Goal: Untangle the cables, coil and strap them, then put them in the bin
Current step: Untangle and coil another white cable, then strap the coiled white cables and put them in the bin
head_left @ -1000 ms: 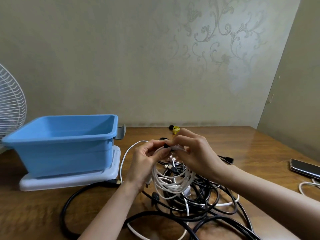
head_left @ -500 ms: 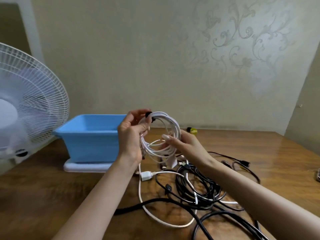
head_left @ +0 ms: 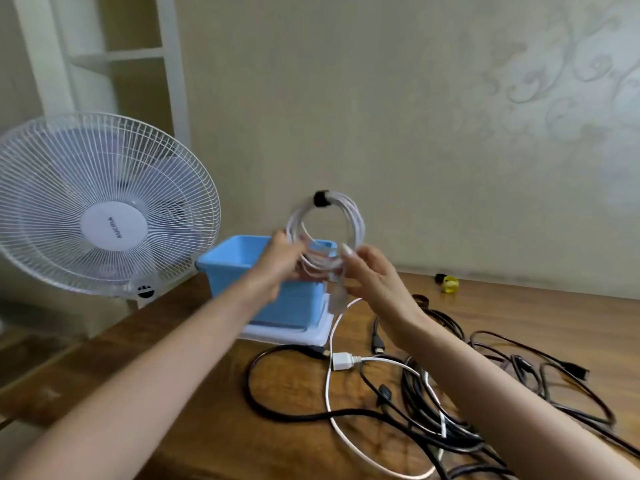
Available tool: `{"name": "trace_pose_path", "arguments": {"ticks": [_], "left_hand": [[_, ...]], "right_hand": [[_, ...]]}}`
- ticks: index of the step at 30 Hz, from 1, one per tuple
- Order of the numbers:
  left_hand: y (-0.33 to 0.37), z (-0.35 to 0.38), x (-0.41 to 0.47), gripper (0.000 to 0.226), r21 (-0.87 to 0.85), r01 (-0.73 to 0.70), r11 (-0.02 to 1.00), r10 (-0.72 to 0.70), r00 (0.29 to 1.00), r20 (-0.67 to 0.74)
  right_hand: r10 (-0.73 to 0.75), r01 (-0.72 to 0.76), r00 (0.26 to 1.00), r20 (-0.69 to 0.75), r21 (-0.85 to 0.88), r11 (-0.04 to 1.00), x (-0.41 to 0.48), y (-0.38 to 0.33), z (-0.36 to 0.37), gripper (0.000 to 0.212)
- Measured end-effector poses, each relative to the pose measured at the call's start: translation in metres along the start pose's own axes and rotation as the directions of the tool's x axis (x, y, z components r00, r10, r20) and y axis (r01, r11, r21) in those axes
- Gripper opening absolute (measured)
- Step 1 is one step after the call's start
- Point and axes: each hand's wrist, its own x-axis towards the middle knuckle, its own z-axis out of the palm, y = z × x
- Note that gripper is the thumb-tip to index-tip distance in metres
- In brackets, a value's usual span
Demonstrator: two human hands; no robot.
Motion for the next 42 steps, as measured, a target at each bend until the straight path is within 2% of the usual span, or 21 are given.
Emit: {"name": "trace_pose_path", "arguments": {"ticks": [3, 5, 7, 10, 12, 14, 17, 19, 21, 22, 24, 25, 26, 27, 29, 31, 34, 36, 38, 39, 42], "left_hand": [[0.026, -0.025, 0.074, 0.022, 0.102, -0.013, 0.995, 0.027, 0.991, -0.131], [0.034, -0.039, 0.112, 0.023, 0.189, 0.111, 0.976, -0.090, 0.989, -0.115], [0.019, -0.050, 0.140, 0.017, 0.405, 0.267, 0.874, -0.244, 0.964, -0.109], [-0.016, -0.054, 0.156, 0.019, 0.715, 0.426, 0.554, -0.517, 0.849, -0.105], [-0.021, -0.042, 0.140, 0.030, 0.913, 0.331, 0.237, -0.613, 0.781, -0.124], [-0.016, -0.031, 0.120, 0.058, 0.989, 0.147, -0.017, -0.514, 0.847, -0.135], [-0.009, -0.019, 0.118, 0.049, 0.992, -0.026, -0.126, -0.295, 0.955, -0.013], [-0.008, -0.010, 0.116, 0.031, 0.999, -0.030, -0.041, -0.021, 0.999, 0.030], [-0.006, 0.008, 0.096, 0.027, 0.981, -0.148, 0.125, 0.296, 0.949, 0.106], [-0.006, 0.019, 0.079, 0.024, 0.945, -0.262, 0.193, 0.382, 0.908, 0.174], [-0.016, 0.036, 0.043, 0.018, 0.788, -0.473, 0.395, 0.319, 0.875, 0.365], [-0.027, 0.044, 0.025, 0.015, 0.697, -0.522, 0.491, 0.182, 0.844, 0.504], [-0.040, 0.050, 0.011, 0.013, 0.662, -0.541, 0.518, 0.039, 0.789, 0.614], [-0.056, 0.056, 0.001, 0.014, 0.668, -0.581, 0.465, -0.047, 0.737, 0.674], [-0.083, 0.067, -0.011, 0.020, 0.688, -0.655, 0.312, -0.063, 0.708, 0.703], [-0.102, 0.075, -0.017, 0.026, 0.697, -0.681, 0.224, -0.053, 0.706, 0.706], [-0.114, 0.082, -0.022, 0.026, 0.700, -0.706, 0.111, -0.045, 0.700, 0.713], [-0.116, 0.083, -0.022, 0.019, 0.692, -0.705, 0.156, 0.044, 0.705, 0.708], [-0.108, 0.082, -0.021, 0.016, 0.664, -0.652, 0.367, 0.179, 0.750, 0.637], [-0.102, 0.081, -0.021, 0.017, 0.626, -0.608, 0.488, 0.242, 0.783, 0.573], [-0.074, 0.078, -0.023, 0.020, 0.415, -0.533, 0.737, 0.422, 0.843, 0.335]], "right_hand": [[-0.021, 0.025, 1.000, 0.020, -0.220, 0.975, 0.002, -0.005, -0.015, 0.031], [0.015, -0.009, 1.000, 0.025, -0.195, 0.981, -0.002, -0.004, -0.031, 0.017], [0.045, -0.046, 0.999, -0.011, -0.191, 0.981, -0.008, 0.002, -0.048, 0.011], [0.112, -0.112, 0.994, -0.010, -0.212, 0.971, -0.016, 0.015, -0.070, 0.012], [0.160, -0.158, 0.987, -0.008, -0.226, 0.961, -0.020, 0.024, -0.081, 0.013], [0.184, -0.181, 0.983, -0.010, -0.238, 0.954, -0.021, 0.030, -0.089, 0.012], [0.195, -0.193, 0.981, -0.017, -0.232, 0.953, -0.019, 0.034, -0.096, 0.012], [0.192, -0.193, 0.981, -0.029, -0.239, 0.952, -0.017, 0.036, -0.098, 0.011], [0.195, -0.198, 0.980, -0.039, -0.295, 0.935, -0.016, 0.039, -0.099, 0.010], [0.199, -0.200, 0.979, -0.038, -0.345, 0.917, -0.015, 0.042, -0.099, 0.009], [0.195, -0.172, 0.981, -0.011, -0.525, 0.834, -0.014, 0.046, -0.096, 0.006], [0.196, -0.131, 0.980, 0.026, -0.656, 0.744, -0.015, 0.048, -0.096, 0.005], [0.213, -0.077, 0.974, 0.078, -0.768, 0.635, -0.015, 0.050, -0.093, 0.008], [0.247, -0.032, 0.962, 0.115, -0.852, 0.523, -0.015, 0.055, -0.091, 0.014], [0.323, 0.016, 0.938, 0.129, -0.943, 0.333, -0.019, 0.063, -0.087, 0.023], [0.350, 0.031, 0.929, 0.120, -0.968, 0.249, -0.023, 0.071, -0.083, 0.024], [0.344, 0.020, 0.933, 0.101, -0.972, 0.233, -0.027, 0.073, -0.077, 0.017], [0.315, 0.036, 0.944, 0.098, -0.979, 0.198, -0.027, 0.071, -0.074, 0.018], [0.256, 0.017, 0.964, 0.072, -0.977, 0.212, -0.026, 0.066, -0.075, 0.025], [0.236, -0.023, 0.971, 0.043, -0.962, 0.271, -0.024, 0.062, -0.077, 0.025], [0.259, -0.184, 0.966, -0.027, -0.772, 0.608, -0.018, 0.045, -0.092, 0.009]]}}
